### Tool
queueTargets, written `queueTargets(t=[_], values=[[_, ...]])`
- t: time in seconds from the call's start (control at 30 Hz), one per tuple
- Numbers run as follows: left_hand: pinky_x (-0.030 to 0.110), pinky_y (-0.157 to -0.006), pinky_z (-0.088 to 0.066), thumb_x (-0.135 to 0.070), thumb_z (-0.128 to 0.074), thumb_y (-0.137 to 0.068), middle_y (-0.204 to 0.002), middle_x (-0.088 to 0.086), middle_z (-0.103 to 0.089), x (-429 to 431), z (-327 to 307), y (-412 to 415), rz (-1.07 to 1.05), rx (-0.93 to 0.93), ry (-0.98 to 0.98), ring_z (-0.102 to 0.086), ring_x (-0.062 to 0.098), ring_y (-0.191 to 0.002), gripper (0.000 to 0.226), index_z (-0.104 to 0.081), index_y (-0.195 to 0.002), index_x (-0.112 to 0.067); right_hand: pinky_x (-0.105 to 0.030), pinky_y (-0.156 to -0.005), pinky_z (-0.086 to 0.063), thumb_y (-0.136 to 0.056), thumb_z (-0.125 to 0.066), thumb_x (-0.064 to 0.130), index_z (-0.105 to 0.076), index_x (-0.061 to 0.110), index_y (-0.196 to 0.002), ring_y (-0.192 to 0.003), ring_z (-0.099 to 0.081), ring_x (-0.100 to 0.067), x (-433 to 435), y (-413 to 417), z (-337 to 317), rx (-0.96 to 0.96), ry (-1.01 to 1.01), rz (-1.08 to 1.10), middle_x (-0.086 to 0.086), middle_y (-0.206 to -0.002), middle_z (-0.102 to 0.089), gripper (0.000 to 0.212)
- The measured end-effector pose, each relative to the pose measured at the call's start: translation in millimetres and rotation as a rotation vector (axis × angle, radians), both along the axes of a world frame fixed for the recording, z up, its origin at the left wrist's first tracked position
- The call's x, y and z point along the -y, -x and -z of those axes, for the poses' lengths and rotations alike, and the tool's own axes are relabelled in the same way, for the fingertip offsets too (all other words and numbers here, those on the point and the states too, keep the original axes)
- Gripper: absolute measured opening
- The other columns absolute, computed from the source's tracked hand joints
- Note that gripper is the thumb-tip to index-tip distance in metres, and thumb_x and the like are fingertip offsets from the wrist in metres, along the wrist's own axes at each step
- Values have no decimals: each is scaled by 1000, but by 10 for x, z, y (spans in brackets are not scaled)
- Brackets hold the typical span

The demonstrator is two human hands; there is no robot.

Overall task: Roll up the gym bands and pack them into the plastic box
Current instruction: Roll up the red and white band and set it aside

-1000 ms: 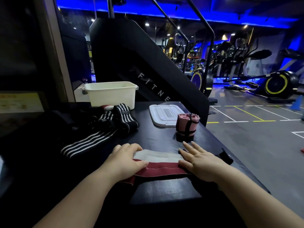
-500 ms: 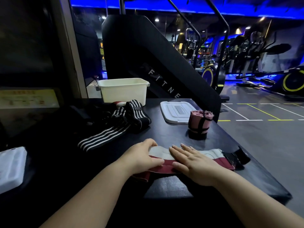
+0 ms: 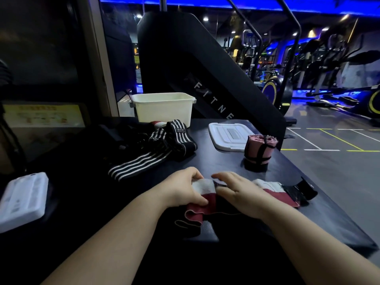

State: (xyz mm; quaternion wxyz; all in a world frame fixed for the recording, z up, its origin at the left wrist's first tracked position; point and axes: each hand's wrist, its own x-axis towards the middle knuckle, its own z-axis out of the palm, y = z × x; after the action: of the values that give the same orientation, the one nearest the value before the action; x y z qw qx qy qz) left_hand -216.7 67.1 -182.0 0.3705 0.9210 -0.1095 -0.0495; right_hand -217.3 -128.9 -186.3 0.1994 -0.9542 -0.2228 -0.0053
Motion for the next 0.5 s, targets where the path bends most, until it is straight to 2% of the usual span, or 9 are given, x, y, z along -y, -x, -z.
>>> queueTargets(t=[0.1, 0.17, 0.23, 0.3, 0.37, 0.43, 0.5], values=[[31, -81, -56, -19, -87, -61, -98, -5, -68, 6, 0, 16, 3, -3, 52, -66, 11, -88, 48, -58, -99, -27, -22, -98, -31, -98, -44, 47, -53, 28, -123, -117, -46, -11, -62, -3, 157, 18, -42, -18, 8, -116, -52, 33], [29, -77, -54, -11, -85, -66, -97, -2, -70, -44, 0, 47, 24, -93, 177, -66, 11, -83, 46, -59, -102, -23, -24, -92, -33, -95, -48, 50, -52, 31, -107, -106, -46, -11, -39, -32, 211, 35, -74, -1, 9, -103, -50, 23], [25, -74, -53, -3, -80, -72, -95, 1, -70, -103, -9, 75, 59, -202, 331, -65, 11, -81, 41, -60, -105, -17, -22, -85, -30, -93, -52, 51, -47, 30, -99, -101, -45, -10, -21, -50, 222, 38, -87, 3, 8, -100, -49, 22], [25, -74, -52, 1, -75, -76, -97, 5, -69, -150, -26, 81, 83, -255, 400, -65, 13, -84, 38, -61, -109, -14, -23, -86, -31, -92, -53, 52, -45, 29, -97, -101, -44, -10, -13, -76, 245, 45, -98, 2, 9, -100, -49, 24], [27, -76, -53, 0, -75, -77, -102, 7, -69, -180, -32, 75, 85, -248, 382, -65, 15, -86, 40, -61, -111, -15, -25, -89, -33, -91, -53, 54, -42, 33, -94, -102, -43, -9, -14, -97, 273, 42, -100, 4, 11, -99, -47, 24], [30, -82, -55, -8, -80, -74, -104, 3, -71, -200, -36, 54, 43, -175, 277, -66, 14, -87, 41, -63, -110, -19, -25, -89, -33, -91, -53, 54, -39, 34, -91, -102, -42, -9, -15, -110, 289, 39, -107, 13, 13, -97, -45, 24], [31, -84, -56, -20, -85, -70, -97, -3, -72, -212, -49, 38, -17, -91, 153, -68, 12, -86, 38, -66, -103, -23, -25, -88, -32, -91, -54, 53, -38, 36, -87, -103, -43, -9, -18, -108, 286, 35, -125, 21, 11, -98, -46, 24]])
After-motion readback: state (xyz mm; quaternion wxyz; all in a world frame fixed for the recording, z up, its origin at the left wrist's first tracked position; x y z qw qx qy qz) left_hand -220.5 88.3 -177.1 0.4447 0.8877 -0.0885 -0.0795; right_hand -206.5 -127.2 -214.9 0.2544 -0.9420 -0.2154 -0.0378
